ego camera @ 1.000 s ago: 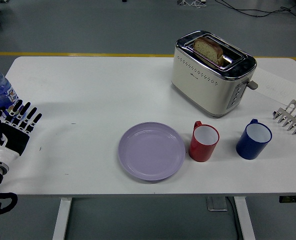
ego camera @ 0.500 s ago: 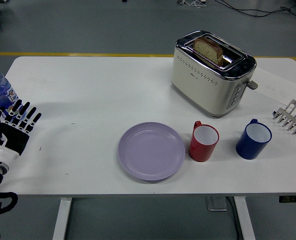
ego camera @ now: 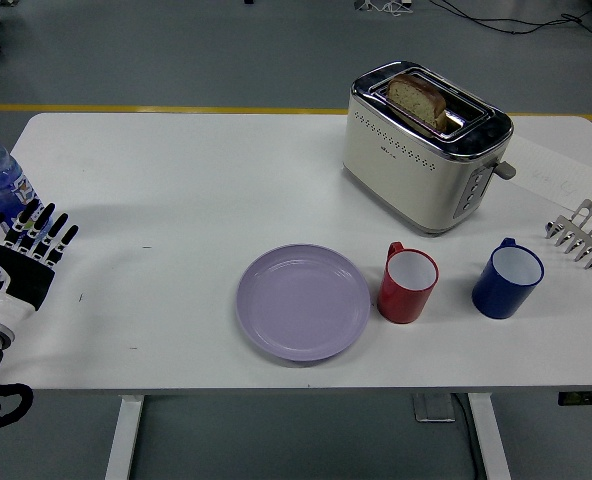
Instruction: Push plate across desktop
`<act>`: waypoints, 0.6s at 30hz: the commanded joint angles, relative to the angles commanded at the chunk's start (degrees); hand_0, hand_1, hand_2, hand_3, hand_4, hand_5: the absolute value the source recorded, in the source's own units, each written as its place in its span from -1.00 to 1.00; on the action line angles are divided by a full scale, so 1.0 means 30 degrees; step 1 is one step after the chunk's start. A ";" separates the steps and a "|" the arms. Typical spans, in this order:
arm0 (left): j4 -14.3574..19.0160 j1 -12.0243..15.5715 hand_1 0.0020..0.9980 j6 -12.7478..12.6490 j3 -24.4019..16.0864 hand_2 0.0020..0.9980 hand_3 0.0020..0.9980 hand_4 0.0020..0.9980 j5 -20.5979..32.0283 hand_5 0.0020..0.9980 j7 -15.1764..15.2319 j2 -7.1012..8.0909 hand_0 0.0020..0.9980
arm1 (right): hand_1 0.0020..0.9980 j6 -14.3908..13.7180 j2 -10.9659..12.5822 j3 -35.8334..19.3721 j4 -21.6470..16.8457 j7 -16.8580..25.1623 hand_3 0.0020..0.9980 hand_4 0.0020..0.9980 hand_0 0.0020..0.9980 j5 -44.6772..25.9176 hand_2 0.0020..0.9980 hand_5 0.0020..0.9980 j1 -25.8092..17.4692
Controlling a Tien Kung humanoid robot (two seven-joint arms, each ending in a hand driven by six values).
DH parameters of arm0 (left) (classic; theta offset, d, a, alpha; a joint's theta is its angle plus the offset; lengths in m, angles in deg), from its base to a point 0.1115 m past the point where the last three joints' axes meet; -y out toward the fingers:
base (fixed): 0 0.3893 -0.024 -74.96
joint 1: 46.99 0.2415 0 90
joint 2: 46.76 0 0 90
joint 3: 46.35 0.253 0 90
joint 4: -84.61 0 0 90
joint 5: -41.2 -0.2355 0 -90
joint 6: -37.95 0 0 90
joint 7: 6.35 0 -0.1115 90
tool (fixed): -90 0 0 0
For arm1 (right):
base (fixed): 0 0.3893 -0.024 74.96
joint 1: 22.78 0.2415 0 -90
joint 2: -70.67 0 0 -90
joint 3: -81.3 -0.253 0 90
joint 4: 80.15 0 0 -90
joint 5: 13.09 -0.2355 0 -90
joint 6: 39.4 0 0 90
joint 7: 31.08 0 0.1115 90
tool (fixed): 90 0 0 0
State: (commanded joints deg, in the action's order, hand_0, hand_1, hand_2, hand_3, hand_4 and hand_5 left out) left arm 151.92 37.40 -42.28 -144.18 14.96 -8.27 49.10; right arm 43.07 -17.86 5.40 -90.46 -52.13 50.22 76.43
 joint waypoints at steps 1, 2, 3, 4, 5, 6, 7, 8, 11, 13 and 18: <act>0.0019 0.0001 0.46 0.0005 -0.0030 0.47 0.38 0.02 -0.0005 0.98 -0.0002 -0.0010 0.39 | -0.04 -0.0001 -0.0003 -0.0006 0.0000 -0.0006 0.08 -0.71 0.03 0.0024 0.17 -0.45 0.0017; 0.0025 0.0001 0.46 0.0006 -0.0041 0.47 0.38 0.02 -0.0007 0.98 -0.0002 -0.0013 0.39 | -0.04 -0.0001 -0.0004 -0.0008 0.0000 -0.0008 0.08 -0.71 0.03 0.0033 0.17 -0.45 0.0022; 0.0029 0.0003 0.46 0.0002 -0.0070 0.47 0.37 0.02 -0.0010 0.98 -0.0003 -0.0019 0.39 | -0.04 -0.0004 -0.0007 -0.0012 0.0000 -0.0013 0.08 -0.71 0.03 0.0052 0.16 -0.45 0.0039; 0.0031 0.0006 0.46 -0.0003 -0.0098 0.47 0.37 0.02 -0.0012 0.98 -0.0003 -0.0024 0.39 | -0.04 -0.0008 -0.0009 -0.0017 0.0000 -0.0017 0.08 -0.71 0.03 0.0070 0.16 -0.45 0.0055; 0.0033 0.0011 0.46 -0.0004 -0.0120 0.47 0.37 0.02 -0.0019 0.98 -0.0001 -0.0021 0.39 | -0.04 -0.0010 -0.0014 -0.0020 0.0000 -0.0025 0.08 -0.71 0.03 0.0089 0.16 -0.45 0.0078; 0.0034 0.0013 0.46 -0.0004 -0.0129 0.47 0.37 0.02 -0.0023 0.98 0.0000 -0.0020 0.39 | -0.04 -0.0010 -0.0017 -0.0022 0.0000 -0.0029 0.08 -0.71 0.03 0.0098 0.16 -0.45 0.0089; 0.0036 0.0016 0.46 -0.0005 -0.0139 0.47 0.37 0.02 -0.0031 0.98 0.0002 -0.0021 0.39 | -0.04 -0.0011 -0.0021 -0.0018 0.0000 -0.0030 0.08 -0.71 0.03 0.0111 0.16 -0.45 0.0100; 0.0037 0.0018 0.46 -0.0006 -0.0147 0.47 0.37 0.02 -0.0038 0.98 0.0003 -0.0022 0.39 | -0.04 -0.0011 -0.0025 -0.0015 0.0000 -0.0030 0.08 -0.71 0.03 0.0124 0.16 -0.45 0.0111; 0.0118 -0.0004 0.46 -0.0010 -0.0122 0.47 0.37 0.02 -0.0071 0.98 0.0003 0.0016 0.39 | -0.04 0.0000 -0.0035 0.0267 0.0000 0.0044 0.08 -0.71 0.03 -0.0115 0.16 -0.45 0.0233; 0.0136 -0.0008 0.46 -0.0007 -0.0117 0.47 0.37 0.02 -0.0075 0.98 0.0004 0.0028 0.39 | -0.04 0.0001 -0.0037 0.0332 0.0000 0.0061 0.08 -0.71 0.03 -0.0197 0.16 -0.45 0.0254; 0.0167 0.0074 0.46 -0.0026 -0.0170 0.47 0.37 0.01 -0.0115 0.98 0.0017 0.0096 0.39 | -0.04 0.0178 -0.0064 0.0690 0.0000 0.0135 0.08 -0.70 0.03 -0.0744 0.16 -0.47 0.0276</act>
State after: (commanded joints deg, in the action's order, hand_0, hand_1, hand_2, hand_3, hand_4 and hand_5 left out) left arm 152.42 37.62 -42.36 -144.69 14.62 -8.22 49.39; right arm 43.60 -18.05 7.47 -90.46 -51.72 47.99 77.26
